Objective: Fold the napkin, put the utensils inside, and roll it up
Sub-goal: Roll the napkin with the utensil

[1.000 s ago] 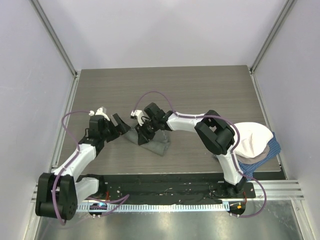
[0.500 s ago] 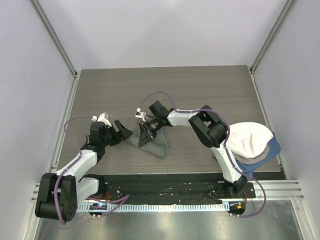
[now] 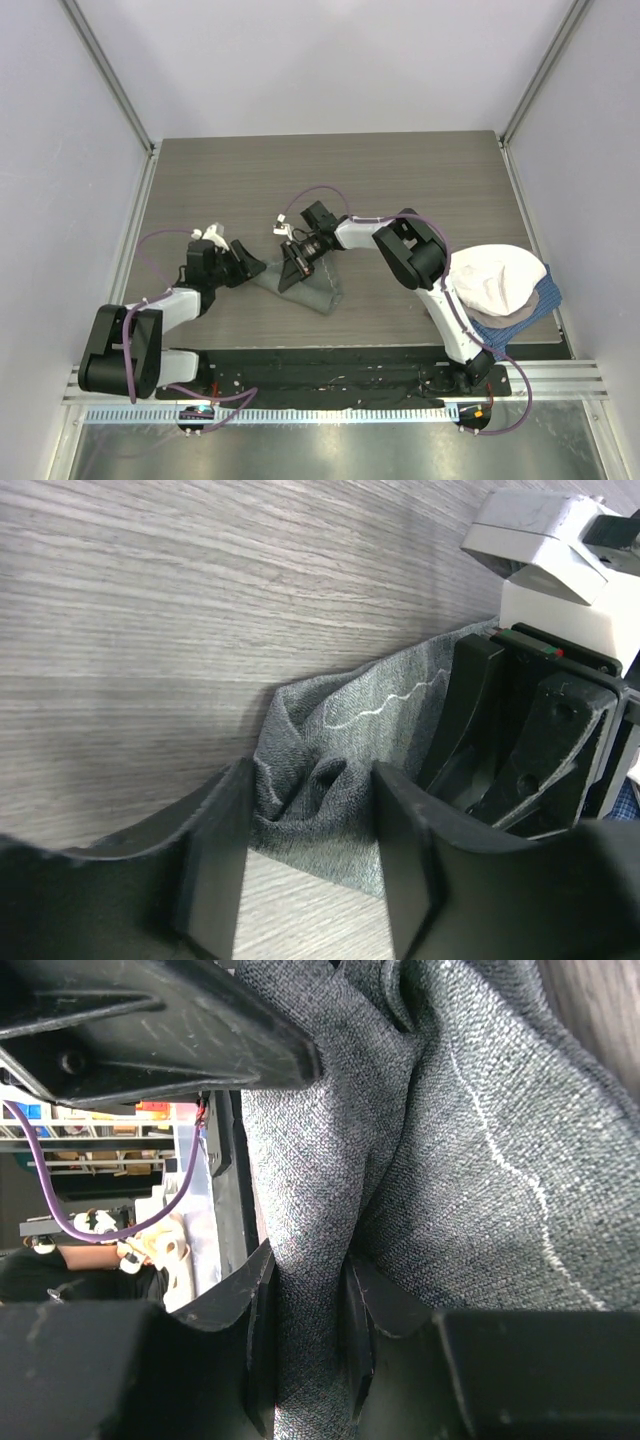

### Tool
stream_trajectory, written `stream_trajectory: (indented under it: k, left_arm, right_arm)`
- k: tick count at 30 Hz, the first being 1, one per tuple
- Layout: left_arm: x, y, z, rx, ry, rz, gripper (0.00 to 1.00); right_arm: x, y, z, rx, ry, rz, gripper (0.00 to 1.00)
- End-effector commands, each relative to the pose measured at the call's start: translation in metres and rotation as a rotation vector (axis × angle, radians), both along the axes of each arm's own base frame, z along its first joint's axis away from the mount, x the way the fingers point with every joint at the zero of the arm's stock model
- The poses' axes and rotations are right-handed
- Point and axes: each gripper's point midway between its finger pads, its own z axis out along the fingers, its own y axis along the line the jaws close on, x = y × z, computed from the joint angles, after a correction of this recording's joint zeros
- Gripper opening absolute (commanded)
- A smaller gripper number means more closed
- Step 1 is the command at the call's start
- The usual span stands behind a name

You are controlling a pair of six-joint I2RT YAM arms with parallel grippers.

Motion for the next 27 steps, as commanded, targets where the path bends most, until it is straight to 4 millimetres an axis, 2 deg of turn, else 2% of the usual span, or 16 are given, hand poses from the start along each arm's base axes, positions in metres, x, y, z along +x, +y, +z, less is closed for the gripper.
stream_trajectory:
  k: [1,5,7,12,13,15,16,17,19,20,22,23,24,25,26,27]
  left_arm:
    - [0.022,-0.004,0.017,-0.003,-0.102,-0.021,0.48]
    - [0.022,-0.005,0.011,0.002,-0.090,-0.036,0.31]
    - [0.022,-0.007,0.010,-0.004,-0.082,-0.045,0.24]
    - [0.022,-0.005,0.006,0.009,-0.046,-0.043,0.14]
    - [0.023,-0.005,0.005,0.011,-0.040,-0.042,0.12]
    - [0.023,-0.006,0.003,0.004,-0.019,-0.037,0.10]
    - [0.022,-0.006,0.004,-0.002,-0.014,-0.036,0.09]
    - [0.022,-0.006,0.004,-0.005,-0.012,-0.030,0.09]
    - [0.022,-0.006,0.005,-0.010,0.009,-0.019,0.08]
    - [0.023,-0.004,0.006,-0.004,0.014,-0.006,0.08]
    - [0.021,-0.002,0.007,0.002,0.044,0.006,0.07]
    - [0.020,0.000,0.007,0.011,0.058,0.014,0.07]
    - [0.019,0.002,0.007,0.022,0.084,0.023,0.06]
    - [0.018,0.003,0.007,0.028,0.097,0.026,0.06]
    - [0.014,0.004,0.005,0.035,0.125,0.030,0.06]
    - [0.015,0.004,0.007,0.035,0.128,0.030,0.06]
  right_arm:
    - [-0.002,-0.016,-0.050,-0.172,0.024,-0.056,0.29]
    - [0.003,-0.016,-0.047,-0.185,-0.002,-0.074,0.33]
    - [0.009,-0.015,-0.038,-0.186,-0.031,-0.093,0.36]
    - [0.029,-0.011,-0.002,-0.190,-0.164,-0.155,0.49]
    - [0.035,-0.009,0.014,-0.176,-0.210,-0.168,0.50]
    - [0.049,-0.012,0.026,-0.197,-0.312,-0.215,0.55]
    - [0.052,-0.013,0.045,-0.181,-0.362,-0.233,0.56]
    - [0.064,-0.018,0.047,-0.217,-0.427,-0.280,0.57]
    - [0.071,-0.025,0.055,-0.243,-0.529,-0.303,0.60]
    - [0.080,-0.030,0.067,-0.266,-0.619,-0.343,0.61]
    - [0.075,-0.031,0.072,-0.289,-0.749,-0.323,0.63]
    - [0.074,-0.032,0.083,-0.291,-0.812,-0.331,0.64]
    - [0.071,-0.026,0.086,-0.324,-0.896,-0.360,0.65]
    - [0.066,-0.028,0.080,-0.351,-0.960,-0.340,0.65]
    - [0.065,-0.029,0.083,-0.366,-1.043,-0.340,0.66]
    - [0.075,-0.029,0.099,-0.389,-1.163,-0.416,0.66]
